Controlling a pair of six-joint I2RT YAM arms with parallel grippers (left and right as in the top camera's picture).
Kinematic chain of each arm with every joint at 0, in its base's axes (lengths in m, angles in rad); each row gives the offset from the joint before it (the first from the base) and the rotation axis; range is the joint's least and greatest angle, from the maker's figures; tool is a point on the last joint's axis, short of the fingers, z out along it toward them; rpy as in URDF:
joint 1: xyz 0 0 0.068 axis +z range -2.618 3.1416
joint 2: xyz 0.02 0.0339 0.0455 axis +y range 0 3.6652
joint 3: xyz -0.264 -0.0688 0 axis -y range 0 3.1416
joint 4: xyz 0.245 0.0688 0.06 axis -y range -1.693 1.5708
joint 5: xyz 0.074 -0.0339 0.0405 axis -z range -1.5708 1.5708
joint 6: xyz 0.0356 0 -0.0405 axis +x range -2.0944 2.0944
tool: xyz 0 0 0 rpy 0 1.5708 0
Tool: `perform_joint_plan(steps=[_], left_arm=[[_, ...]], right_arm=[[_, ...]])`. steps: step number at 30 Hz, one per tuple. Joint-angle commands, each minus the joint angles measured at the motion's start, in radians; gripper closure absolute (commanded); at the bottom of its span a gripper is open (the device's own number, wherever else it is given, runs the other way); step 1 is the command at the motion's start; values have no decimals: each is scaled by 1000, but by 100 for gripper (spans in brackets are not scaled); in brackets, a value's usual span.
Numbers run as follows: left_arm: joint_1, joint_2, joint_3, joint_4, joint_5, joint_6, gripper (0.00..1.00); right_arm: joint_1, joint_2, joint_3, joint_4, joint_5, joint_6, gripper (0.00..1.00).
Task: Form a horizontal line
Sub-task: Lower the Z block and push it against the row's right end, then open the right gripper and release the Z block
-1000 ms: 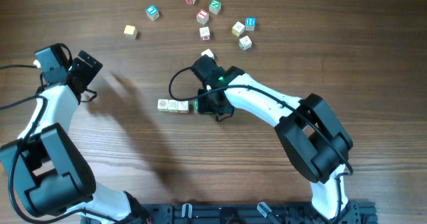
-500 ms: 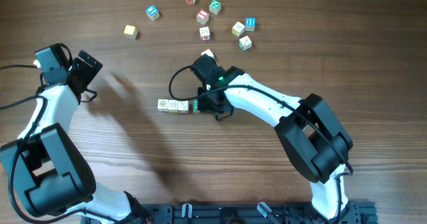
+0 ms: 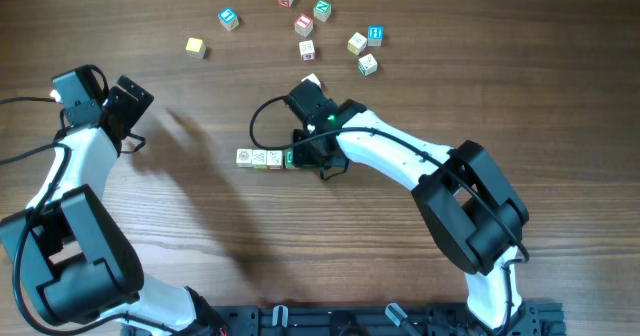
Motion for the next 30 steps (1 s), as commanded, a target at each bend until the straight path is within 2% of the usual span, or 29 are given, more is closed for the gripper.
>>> perform_joint_plan(steps=[1,16,25,28,30], left_arm=[[4,7,9,3,-6,2,0],[4,7,9,3,-6,2,0],[4,7,9,3,-6,2,0],[4,7,9,3,-6,2,0],[4,7,9,3,-7,2,0]], right_arm=[[7,-11,-2,6,-16,-2,87],[7,-11,-2,27,-39,49,87],[6,-11,-2,31,-38,48,83],[6,-11,-2,-2,20,50,88],[6,-11,-2,-49,87,100,89]])
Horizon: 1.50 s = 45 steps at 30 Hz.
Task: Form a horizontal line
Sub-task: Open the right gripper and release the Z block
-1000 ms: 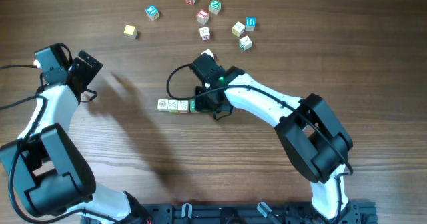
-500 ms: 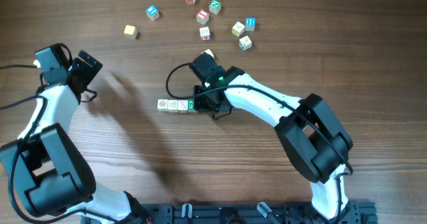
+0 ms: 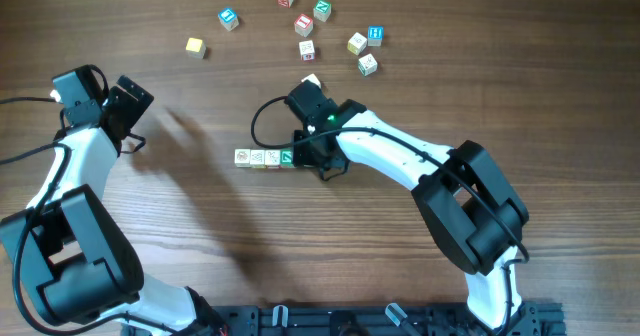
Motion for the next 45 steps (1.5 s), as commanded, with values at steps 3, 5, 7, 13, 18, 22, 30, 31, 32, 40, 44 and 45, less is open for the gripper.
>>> perform_joint_plan(steps=[3,5,7,13,18,22,30,31,32,40,44,45], left_arm=[[4,7,9,3,-6,2,0],[4,7,9,3,-6,2,0],[4,7,9,3,-6,2,0],[4,7,9,3,-6,2,0],[4,7,9,3,-6,2,0],[4,7,9,3,-6,2,0],[4,7,9,3,-6,2,0],[4,7,9,3,-6,2,0],[4,7,9,3,-7,2,0],[4,7,9,3,-6,2,0],[4,7,9,3,-7,2,0],[4,7,9,3,-7,2,0]], right_arm=[[6,-11,-2,-38,116,55,88],[6,-11,-2,-38,116,55,87],[6,-11,-2,-38,116,55,87],[6,-11,-2,-42,115,55,83],[6,-11,-2,-42,115,55,83],[6,-11,-2,-41,115,55,82],[6,-11,-2,-40,115,55,81],[6,-11,-2,-40,115,55,81],[6,-11,-2,-40,116,55,81],[6,-11,-2,-36,111,55,79],[6,-11,-2,-26,119,55,79],[6,-11,-2,-26,119,55,78]])
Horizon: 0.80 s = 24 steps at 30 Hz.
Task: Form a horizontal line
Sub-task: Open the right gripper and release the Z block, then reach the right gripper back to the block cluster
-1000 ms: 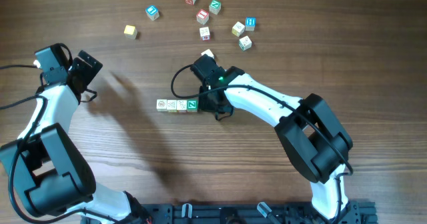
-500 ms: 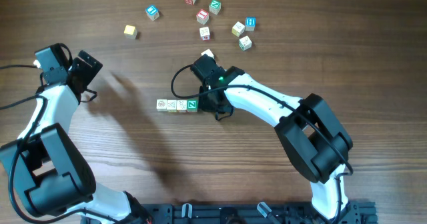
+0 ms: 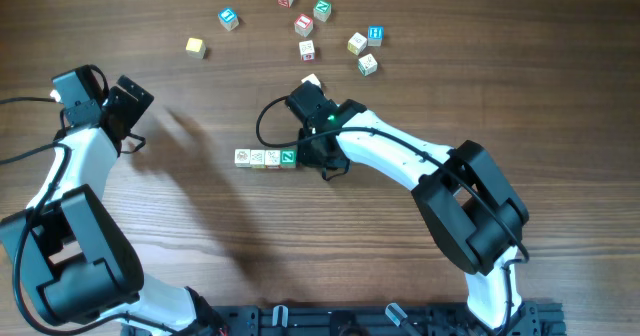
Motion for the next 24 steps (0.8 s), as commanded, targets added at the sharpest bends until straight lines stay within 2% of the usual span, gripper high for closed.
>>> perform_joint_plan(steps=[1,4,5,7,10,12,14,16,18,19,20,22,23,24], left_arm=[[4,7,9,3,-6,2,0],[4,7,9,3,-7,2,0],[4,7,9,3,-6,2,0],[4,7,9,3,-6,2,0],[4,7,9,3,-6,2,0],[4,7,9,3,-7,2,0],[4,7,9,3,-6,2,0],[4,7,9,3,-7,2,0],[4,7,9,3,-7,2,0],[4,7,9,3,-6,2,0],[4,7,9,3,-6,2,0],[4,7,9,3,-6,2,0],[4,7,9,3,-6,2,0],[4,7,9,3,-7,2,0]], right_arm=[[6,-11,-3,3,25,6,77],[6,-11,-5,5,15,3,77],[3,-11,-4,19,7,-36,77],[-29,-16,51,2,-93,-159,84],[-146,-29,332,-205,-237,-210,96],[-224,-29,558,-359,-268,-219,96],[-278,-30,676,-373,-214,-232,96],[-286,-8,664,-348,53,-228,96],[-285,27,647,-323,134,-232,96],[-286,58,642,-311,185,-232,87],[-286,95,641,-303,248,-232,53],[-286,144,641,-293,298,-236,13],[-288,175,641,-280,298,-281,0],[-287,209,641,-272,298,-334,0]])
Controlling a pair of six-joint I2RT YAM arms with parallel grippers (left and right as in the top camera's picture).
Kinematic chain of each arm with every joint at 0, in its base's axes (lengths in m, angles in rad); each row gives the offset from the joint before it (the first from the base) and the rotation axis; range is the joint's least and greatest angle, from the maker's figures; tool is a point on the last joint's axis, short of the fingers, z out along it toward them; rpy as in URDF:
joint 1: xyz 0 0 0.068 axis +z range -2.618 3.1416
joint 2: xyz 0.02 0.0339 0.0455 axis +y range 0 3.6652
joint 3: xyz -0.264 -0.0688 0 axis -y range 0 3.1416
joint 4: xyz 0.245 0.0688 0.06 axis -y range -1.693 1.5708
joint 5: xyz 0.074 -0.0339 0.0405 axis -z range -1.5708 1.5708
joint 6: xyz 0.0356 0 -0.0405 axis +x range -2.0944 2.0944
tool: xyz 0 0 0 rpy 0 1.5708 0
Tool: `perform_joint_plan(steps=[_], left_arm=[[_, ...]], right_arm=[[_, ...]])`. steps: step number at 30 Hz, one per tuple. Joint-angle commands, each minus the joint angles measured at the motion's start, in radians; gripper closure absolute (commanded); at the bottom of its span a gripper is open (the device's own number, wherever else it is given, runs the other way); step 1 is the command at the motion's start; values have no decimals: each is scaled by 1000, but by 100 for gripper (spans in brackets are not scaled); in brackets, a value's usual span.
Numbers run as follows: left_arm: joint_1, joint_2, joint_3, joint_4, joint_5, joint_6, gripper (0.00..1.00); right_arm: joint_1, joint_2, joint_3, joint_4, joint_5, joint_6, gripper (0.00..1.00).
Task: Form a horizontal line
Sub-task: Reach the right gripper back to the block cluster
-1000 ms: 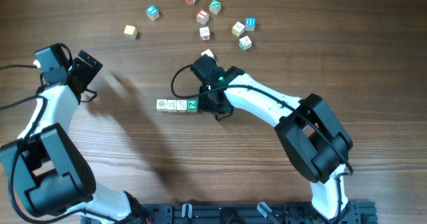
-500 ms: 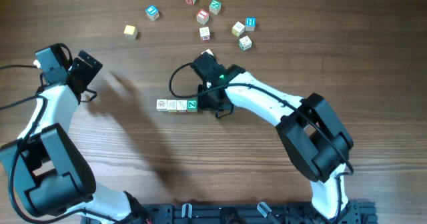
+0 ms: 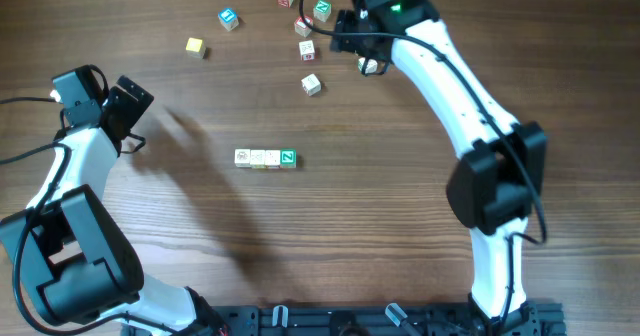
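A straight row of several small cubes (image 3: 265,158) lies left to right at mid-table, ending on the right in a green cube (image 3: 288,158). Loose cubes are scattered at the far side: blue (image 3: 229,18), yellow (image 3: 195,46), white, green (image 3: 322,9), red (image 3: 303,24), white-red (image 3: 307,49) and a white one (image 3: 311,84) nearer the row. My right gripper (image 3: 355,38) hangs over the right part of that cluster, hiding cubes beneath it; a cube (image 3: 369,67) peeks out. Its jaws cannot be made out. My left gripper (image 3: 130,98) stays at the far left, holding nothing.
The right arm (image 3: 450,86) stretches from the near right edge up across the right half of the table. The left arm (image 3: 70,176) curves along the left edge. A dark rail (image 3: 380,321) runs along the near edge.
My right gripper has left the right end of the row and now sits over the scattered cubes at the far side. The green cube stays at the row's end. The left arm is unchanged.
At first my right gripper covered the green cube at the right end of the row. Over the following moments the cube showed more fully beside the gripper, sitting in line. Now the gripper is far off at the loose cluster and the row stands alone.
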Motion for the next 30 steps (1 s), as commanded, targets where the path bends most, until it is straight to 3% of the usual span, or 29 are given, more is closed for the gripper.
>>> perform_joint_plan(steps=[1,6,10,13,30], left_arm=[[4,7,9,3,-6,2,0],[4,7,9,3,-6,2,0],[4,7,9,3,-6,2,0],[4,7,9,3,-7,2,0],[4,7,9,3,-6,2,0]], right_arm=[[1,93,-10,11,69,-133,1],[-16,162,-10,60,69,-319,0],[-61,167,-10,94,57,-384,2],[-111,171,-11,134,-195,-463,4],[-119,236,-12,134,-270,-455,10]])
